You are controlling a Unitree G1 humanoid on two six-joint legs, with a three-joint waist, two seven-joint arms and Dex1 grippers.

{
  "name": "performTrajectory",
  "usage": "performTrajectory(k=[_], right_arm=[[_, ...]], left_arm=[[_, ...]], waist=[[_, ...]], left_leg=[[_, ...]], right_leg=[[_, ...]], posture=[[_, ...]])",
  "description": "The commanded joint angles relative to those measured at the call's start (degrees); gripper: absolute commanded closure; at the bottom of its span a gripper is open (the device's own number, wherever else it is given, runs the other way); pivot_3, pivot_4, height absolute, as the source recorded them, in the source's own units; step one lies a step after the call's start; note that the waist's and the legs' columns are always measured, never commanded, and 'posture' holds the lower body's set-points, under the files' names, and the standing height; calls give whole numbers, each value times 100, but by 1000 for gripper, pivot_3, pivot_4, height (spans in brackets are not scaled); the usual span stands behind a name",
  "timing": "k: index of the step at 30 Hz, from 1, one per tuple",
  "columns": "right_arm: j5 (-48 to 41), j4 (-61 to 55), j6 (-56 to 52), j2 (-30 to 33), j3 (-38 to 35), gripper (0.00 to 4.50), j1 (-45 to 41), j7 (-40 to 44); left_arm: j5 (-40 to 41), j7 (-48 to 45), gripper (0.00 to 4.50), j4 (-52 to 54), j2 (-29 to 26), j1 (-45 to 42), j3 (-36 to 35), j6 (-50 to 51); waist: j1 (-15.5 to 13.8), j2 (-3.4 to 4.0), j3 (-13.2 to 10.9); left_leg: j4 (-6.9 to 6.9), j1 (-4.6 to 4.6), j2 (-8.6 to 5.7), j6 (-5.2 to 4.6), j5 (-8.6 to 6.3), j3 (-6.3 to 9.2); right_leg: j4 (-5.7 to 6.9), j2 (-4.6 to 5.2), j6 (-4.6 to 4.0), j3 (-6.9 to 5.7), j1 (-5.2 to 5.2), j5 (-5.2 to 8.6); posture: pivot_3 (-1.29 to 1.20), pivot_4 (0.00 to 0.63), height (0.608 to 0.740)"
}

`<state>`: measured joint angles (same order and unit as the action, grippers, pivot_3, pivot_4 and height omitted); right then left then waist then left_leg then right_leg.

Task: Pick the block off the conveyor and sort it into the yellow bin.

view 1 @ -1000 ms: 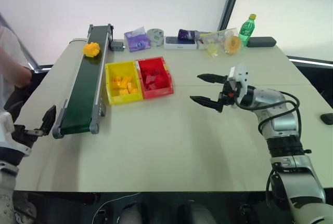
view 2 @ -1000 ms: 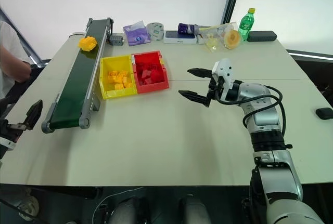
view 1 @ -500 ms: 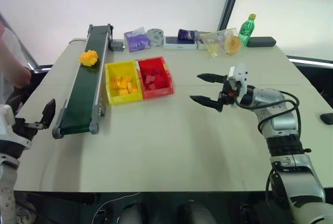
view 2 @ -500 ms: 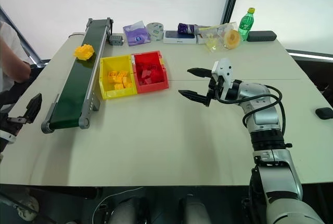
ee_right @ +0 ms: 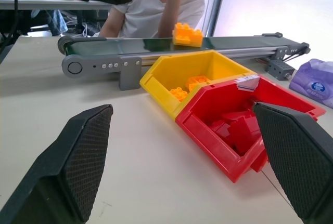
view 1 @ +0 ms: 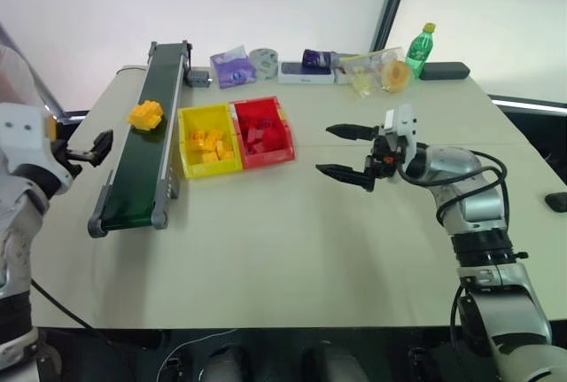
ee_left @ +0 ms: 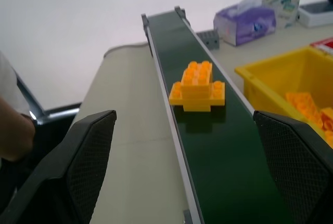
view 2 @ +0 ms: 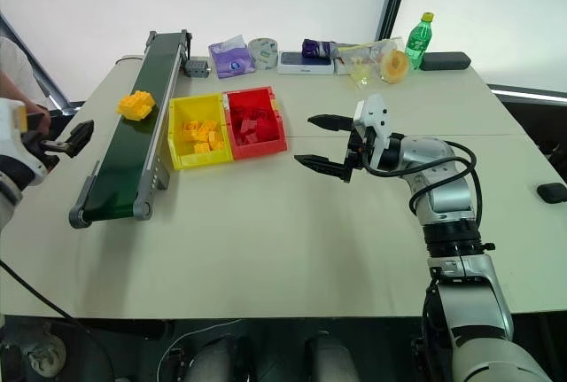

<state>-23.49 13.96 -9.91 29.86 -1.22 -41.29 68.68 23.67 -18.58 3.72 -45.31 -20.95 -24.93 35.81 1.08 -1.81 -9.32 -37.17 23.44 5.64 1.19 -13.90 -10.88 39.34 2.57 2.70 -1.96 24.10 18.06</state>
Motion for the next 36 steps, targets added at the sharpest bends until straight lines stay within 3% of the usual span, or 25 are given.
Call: performTrajectory(k=[1,7,19,22,23,24,36], right_arm=[[-85,-196,31,49,-140,0,-89,-66],[-85,-220,56,81,-164,0,-27,-146],[-80,-221,108,69,-152,0,6,-215],[-81,-228,114,80,-164,0,26,-228],[-82,-235,109,84,-171,0,31,-237],[-84,-239,106,87,-175,0,34,-244],[-75,-186,134,88,-172,0,14,-271]], left_arm=[[-250,-44,48,-471,-54,-462,256,-112],[-475,-281,48,-1498,-7,-1200,673,-204],[-580,-728,48,-2196,370,-1563,967,-461],[-630,-764,891,-2131,401,-1476,1016,-428],[-593,-748,1361,-2086,447,-1442,971,-426],[-552,-738,1445,-2056,488,-1424,926,-423],[-377,-351,1437,-1138,573,-1407,558,-139]], waist=[[-1,0,0],[-9,0,0],[-10,0,0],[-9,0,0],[-8,0,0],[-9,0,0],[-12,0,0]], left_leg=[[-1,0,0,0,0,0],[-3,2,-8,0,0,-3],[-7,3,-7,0,0,-5],[-7,3,-7,0,0,-5],[-7,3,-6,0,0,-4],[-8,3,-6,0,0,-4],[-14,4,-3,0,0,-2]], right_leg=[[1,0,0,0,0,0],[1,-4,1,-1,1,0],[3,-3,1,-1,2,-1],[4,-4,1,-1,2,-1],[4,-3,2,-1,2,0],[5,-3,2,-1,2,0],[12,-2,2,0,2,-1]], posture=[[0,150,740],[0,150,740],[0,150,740],[0,150,740],[0,150,740],[0,150,740],[0,150,740]])
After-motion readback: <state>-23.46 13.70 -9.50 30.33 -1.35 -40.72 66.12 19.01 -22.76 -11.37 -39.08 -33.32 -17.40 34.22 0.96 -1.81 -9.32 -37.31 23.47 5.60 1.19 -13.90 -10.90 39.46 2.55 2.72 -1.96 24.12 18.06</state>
